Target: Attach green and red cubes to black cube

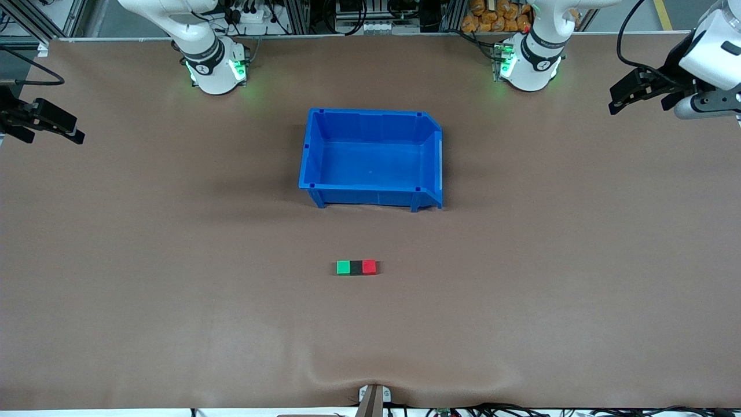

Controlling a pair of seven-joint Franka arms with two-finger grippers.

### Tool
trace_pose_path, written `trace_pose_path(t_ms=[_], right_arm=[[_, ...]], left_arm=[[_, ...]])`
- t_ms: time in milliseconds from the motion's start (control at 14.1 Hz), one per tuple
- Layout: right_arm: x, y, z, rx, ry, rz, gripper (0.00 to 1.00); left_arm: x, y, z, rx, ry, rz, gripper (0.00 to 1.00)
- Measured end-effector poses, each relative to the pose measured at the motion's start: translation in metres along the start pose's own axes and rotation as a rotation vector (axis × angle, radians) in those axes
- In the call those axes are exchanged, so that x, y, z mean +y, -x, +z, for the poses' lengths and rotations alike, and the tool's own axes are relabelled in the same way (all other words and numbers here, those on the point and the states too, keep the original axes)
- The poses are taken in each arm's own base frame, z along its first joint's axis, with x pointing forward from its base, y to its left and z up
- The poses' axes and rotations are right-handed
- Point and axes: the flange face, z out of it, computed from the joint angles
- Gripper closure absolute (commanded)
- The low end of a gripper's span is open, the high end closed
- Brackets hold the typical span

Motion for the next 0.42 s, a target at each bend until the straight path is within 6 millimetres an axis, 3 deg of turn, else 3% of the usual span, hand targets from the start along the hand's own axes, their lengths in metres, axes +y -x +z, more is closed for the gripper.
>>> trace_pose_path(t_ms=[425], right_arm=[[0.0011,-0.0001,-0.0046,0.011,0.001,0.002,0.0]], left_arm=[[0.0006,0.0002,0.0,-0.001,0.0,0.002,0.0]])
